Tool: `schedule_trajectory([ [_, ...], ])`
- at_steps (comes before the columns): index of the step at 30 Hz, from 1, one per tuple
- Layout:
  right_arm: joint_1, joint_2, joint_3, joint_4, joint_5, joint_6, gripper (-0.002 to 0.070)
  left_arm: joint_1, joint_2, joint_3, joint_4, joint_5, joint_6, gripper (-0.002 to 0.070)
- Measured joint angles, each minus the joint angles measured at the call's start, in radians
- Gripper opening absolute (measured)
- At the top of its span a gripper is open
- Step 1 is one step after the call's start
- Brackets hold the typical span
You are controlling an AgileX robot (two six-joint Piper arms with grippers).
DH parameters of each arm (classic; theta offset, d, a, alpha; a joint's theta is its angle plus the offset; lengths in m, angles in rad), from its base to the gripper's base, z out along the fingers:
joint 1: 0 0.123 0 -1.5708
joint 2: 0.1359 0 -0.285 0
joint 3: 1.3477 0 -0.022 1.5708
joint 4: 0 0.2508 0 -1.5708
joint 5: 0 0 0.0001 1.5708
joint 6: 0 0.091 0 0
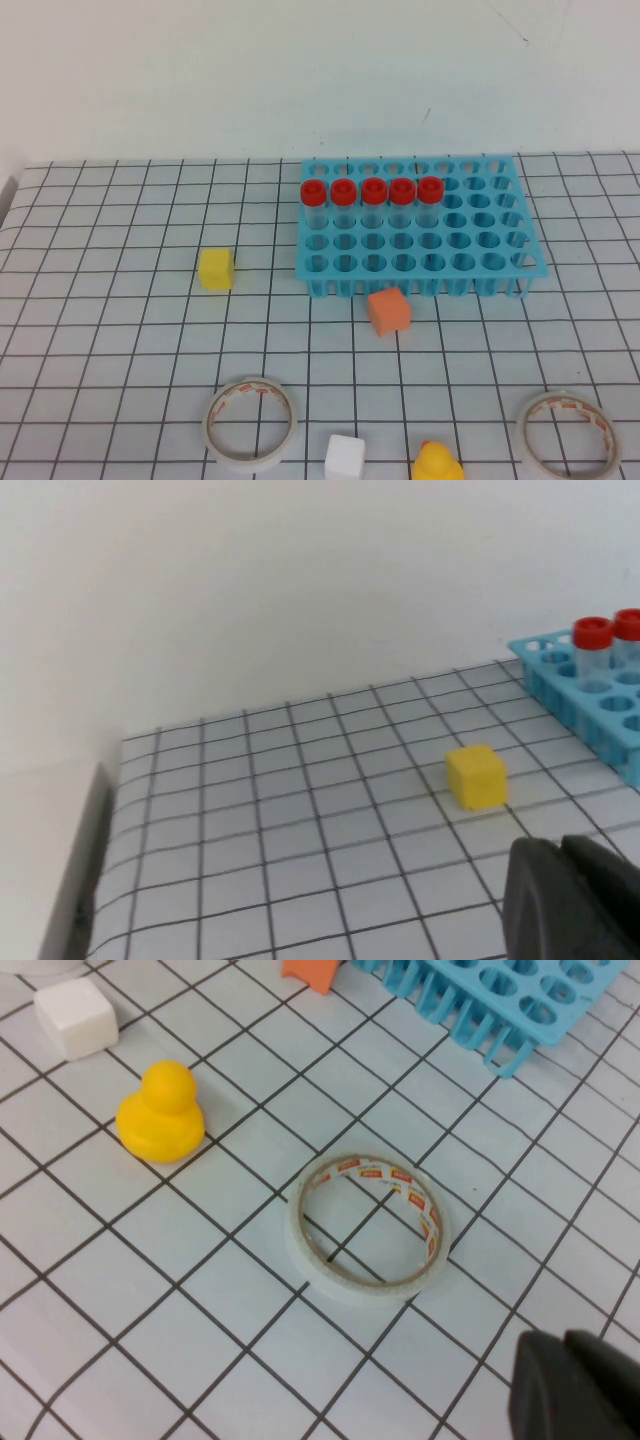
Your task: Place the test tubes
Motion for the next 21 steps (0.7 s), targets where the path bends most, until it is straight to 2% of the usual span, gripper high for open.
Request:
schedule_trajectory([
  [3, 0.0, 0.0, 0.0, 0.0, 0.0, 0.0, 0.0, 0.125, -0.062, 0.066, -0.135, -0.064, 0.148, -0.0001],
  [8, 0.0, 0.0, 0.0, 0.0, -0.001, 0.0, 0.0, 0.222, -0.083, 0.207, -0.174, -0.157, 0.19, -0.0001],
  [15, 0.0, 0.0, 0.0, 0.0, -0.001, 0.0, 0.0, 0.234, -0.085, 0.21, -0.178, 0.039, 0.106, -0.0001],
  [21, 0.0, 0.0, 0.0, 0.0, -0.001, 0.0, 0.0, 0.232, -0.085, 0.21, -0.178, 0.042, 0.051, -0.0001],
])
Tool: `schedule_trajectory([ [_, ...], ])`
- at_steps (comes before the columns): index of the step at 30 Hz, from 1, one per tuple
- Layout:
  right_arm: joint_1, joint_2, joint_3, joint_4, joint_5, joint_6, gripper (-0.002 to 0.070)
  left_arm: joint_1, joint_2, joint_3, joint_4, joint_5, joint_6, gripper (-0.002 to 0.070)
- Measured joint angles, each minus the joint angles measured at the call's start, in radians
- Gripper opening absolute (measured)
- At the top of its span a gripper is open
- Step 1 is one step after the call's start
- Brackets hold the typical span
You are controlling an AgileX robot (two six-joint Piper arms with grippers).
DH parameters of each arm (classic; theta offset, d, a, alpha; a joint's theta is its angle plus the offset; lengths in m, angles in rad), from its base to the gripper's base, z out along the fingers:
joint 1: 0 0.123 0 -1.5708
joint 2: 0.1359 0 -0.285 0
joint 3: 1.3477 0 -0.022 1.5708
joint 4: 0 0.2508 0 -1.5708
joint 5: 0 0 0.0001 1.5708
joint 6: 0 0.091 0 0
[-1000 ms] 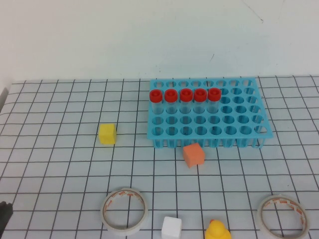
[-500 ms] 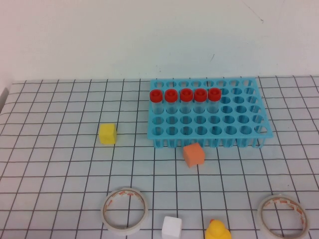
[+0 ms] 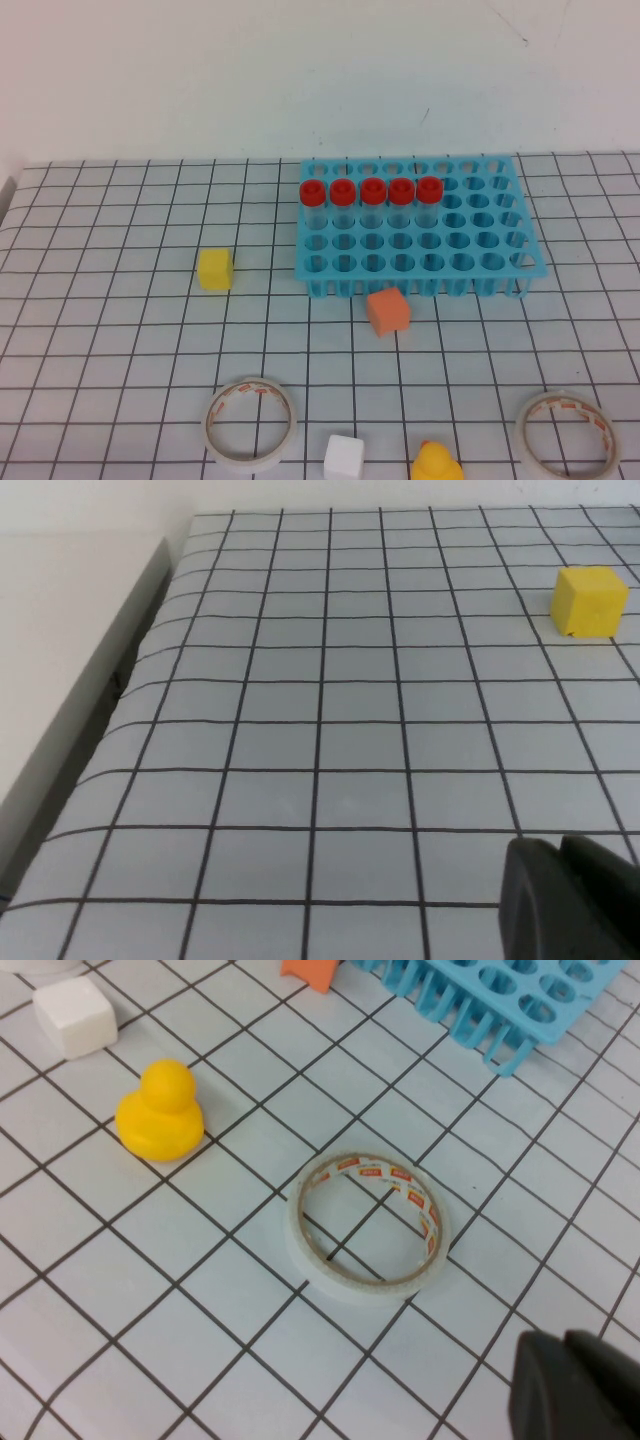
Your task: Place the test tubes
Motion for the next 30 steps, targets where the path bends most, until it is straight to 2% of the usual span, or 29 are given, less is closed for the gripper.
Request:
schedule_trajectory([
  [6, 0.0, 0.0, 0.0, 0.0, 0.0, 0.0, 0.0, -0.088, 0.0, 0.0, 0.0, 0.002, -0.031, -0.0001],
  [15, 0.0, 0.0, 0.0, 0.0, 0.0, 0.0, 0.0, -0.093, 0.0, 0.0, -0.019, 0.005, 0.11, -0.0001],
  [30, 0.0, 0.0, 0.0, 0.0, 0.0, 0.0, 0.0, -0.093, 0.0, -0.002, -0.031, 0.007, 0.118, -0.0001],
])
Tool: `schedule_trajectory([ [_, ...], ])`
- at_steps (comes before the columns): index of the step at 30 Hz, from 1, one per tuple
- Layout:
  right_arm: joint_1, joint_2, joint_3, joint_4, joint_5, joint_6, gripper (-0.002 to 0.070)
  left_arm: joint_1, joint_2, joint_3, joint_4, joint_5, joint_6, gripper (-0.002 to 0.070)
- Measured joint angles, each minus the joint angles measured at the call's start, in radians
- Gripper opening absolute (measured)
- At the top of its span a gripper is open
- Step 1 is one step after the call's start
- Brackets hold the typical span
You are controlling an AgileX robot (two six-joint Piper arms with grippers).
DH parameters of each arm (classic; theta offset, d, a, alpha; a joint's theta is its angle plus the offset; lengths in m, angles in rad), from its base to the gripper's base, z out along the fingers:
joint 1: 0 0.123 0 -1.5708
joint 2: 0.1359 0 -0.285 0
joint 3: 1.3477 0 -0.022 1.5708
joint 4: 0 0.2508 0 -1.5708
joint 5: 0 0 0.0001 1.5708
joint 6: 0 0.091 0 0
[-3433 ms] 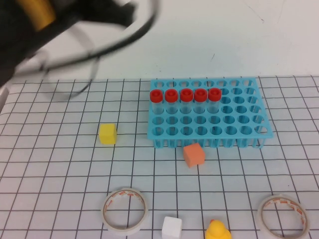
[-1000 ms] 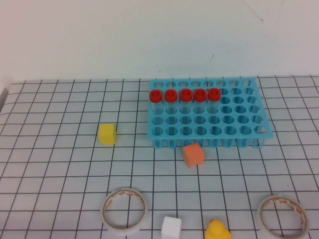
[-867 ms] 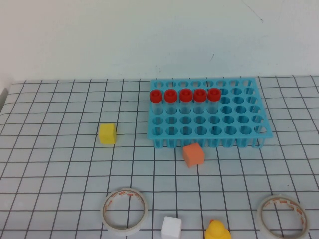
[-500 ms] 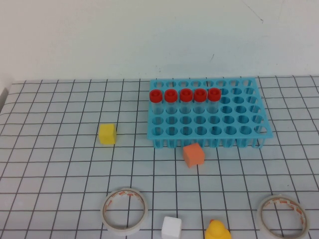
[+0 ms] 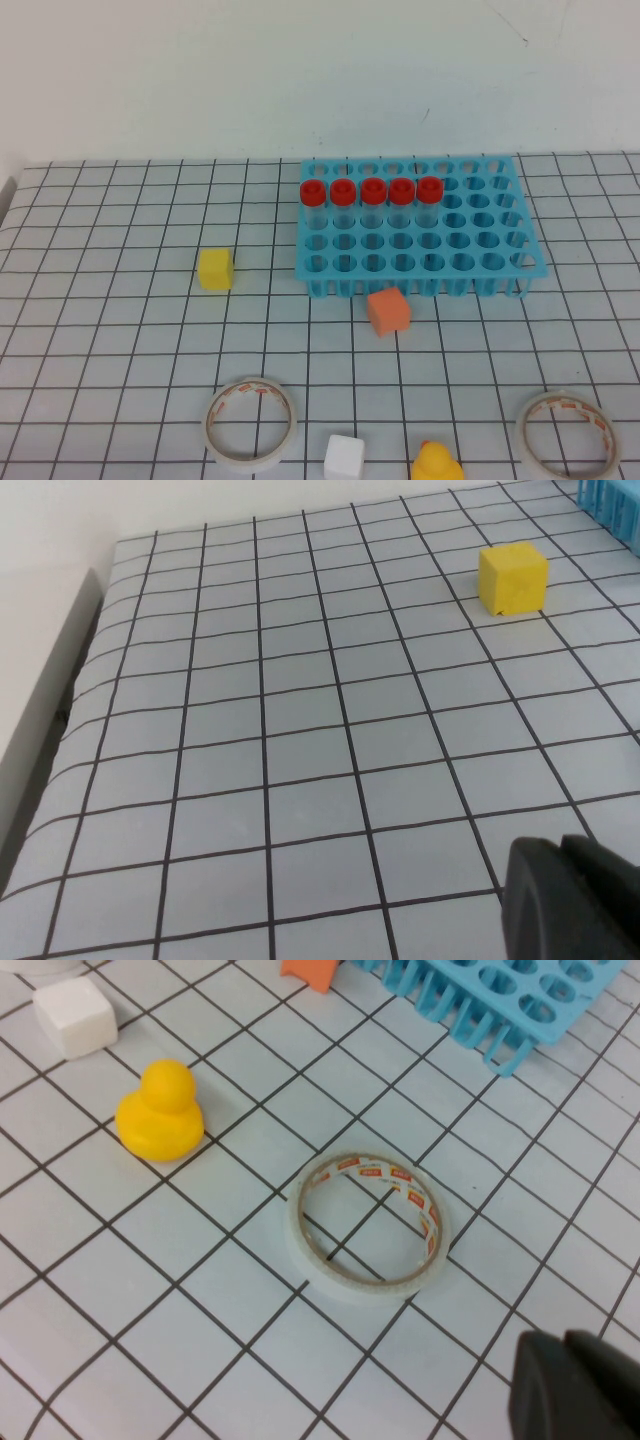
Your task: Place the test tubes
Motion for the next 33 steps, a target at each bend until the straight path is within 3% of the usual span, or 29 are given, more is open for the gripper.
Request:
schedule_trajectory([
  [10, -0.042, 0.0, 0.005, 0.004, -0.03, -0.035, 0.0, 0.0, 0.0, 0.0, 0.0, 0.0, 0.0, -0.0001],
  [15, -0.328, -0.03, 0.088, 0.161, -0.264, -0.284, 0.0, 0.0, 0.0, 0.0, 0.0, 0.0, -0.01, -0.0001],
  [23, -0.698, -0.204, 0.328, 0.349, -0.518, -0.329, 0.0, 0.0, -0.002, 0.0, 0.0, 0.0, -0.012, -0.0001],
  [27, -0.786, -0.293, 0.44, 0.364, -0.535, -0.331, 0.0, 0.0, -0.002, 0.0, 0.0, 0.0, -0.012, -0.0001],
  [33, -0.8, -0.317, 0.501, 0.358, -0.541, -0.331, 0.0, 0.0, -0.002, 0.0, 0.0, 0.0, -0.012, -0.0001],
])
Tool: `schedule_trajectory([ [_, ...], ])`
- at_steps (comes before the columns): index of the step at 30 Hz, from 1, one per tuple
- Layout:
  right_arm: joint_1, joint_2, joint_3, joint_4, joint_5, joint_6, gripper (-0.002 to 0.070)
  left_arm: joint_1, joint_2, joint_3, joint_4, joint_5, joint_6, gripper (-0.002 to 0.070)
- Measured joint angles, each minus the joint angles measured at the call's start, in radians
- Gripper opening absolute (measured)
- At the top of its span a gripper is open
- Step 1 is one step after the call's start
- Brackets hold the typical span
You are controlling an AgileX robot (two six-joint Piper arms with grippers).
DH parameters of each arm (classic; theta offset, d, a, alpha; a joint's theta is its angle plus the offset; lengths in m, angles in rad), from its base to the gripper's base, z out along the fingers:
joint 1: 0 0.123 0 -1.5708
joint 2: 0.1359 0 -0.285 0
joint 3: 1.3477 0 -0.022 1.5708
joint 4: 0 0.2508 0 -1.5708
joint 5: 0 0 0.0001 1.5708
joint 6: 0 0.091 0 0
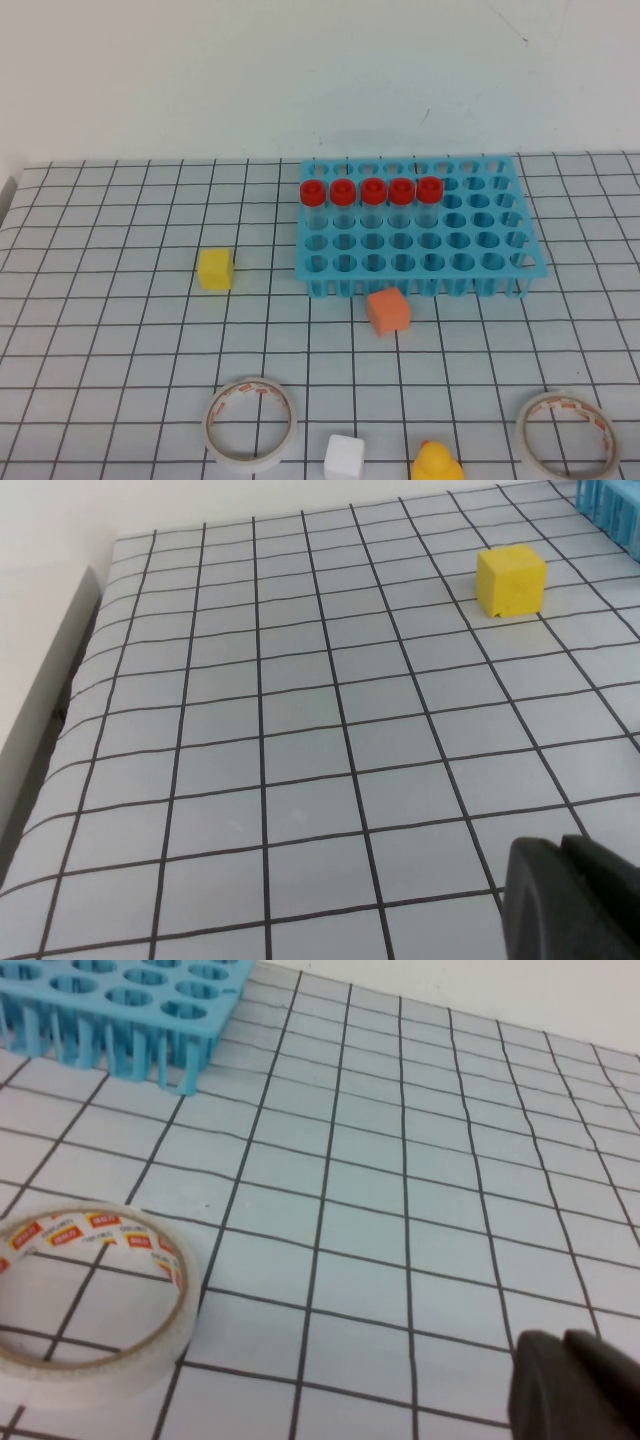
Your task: Place the test tubes
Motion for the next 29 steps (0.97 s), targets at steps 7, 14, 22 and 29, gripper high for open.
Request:
schedule_trajectory([
  [7, 0.002, 0.0, 0.0, -0.026, 0.002, 0.044, 0.0, 0.0, 0.0, 0.0, 0.0, 0.0, 0.0, -0.0001],
  [14, 0.021, 0.0, 0.0, -0.204, 0.006, 0.315, 0.0, 0.0, 0.0, 0.0, 0.0, 0.0, -0.004, -0.0001],
  [22, 0.021, 0.0, 0.0, -0.157, 0.006, 0.338, 0.0, 0.0, 0.0, 0.0, 0.0, 0.0, -0.004, -0.0001],
  [29, 0.021, 0.0, 0.0, -0.124, 0.006, 0.344, 0.0, 0.0, 0.0, 0.0, 0.0, 0.0, -0.004, -0.0001],
])
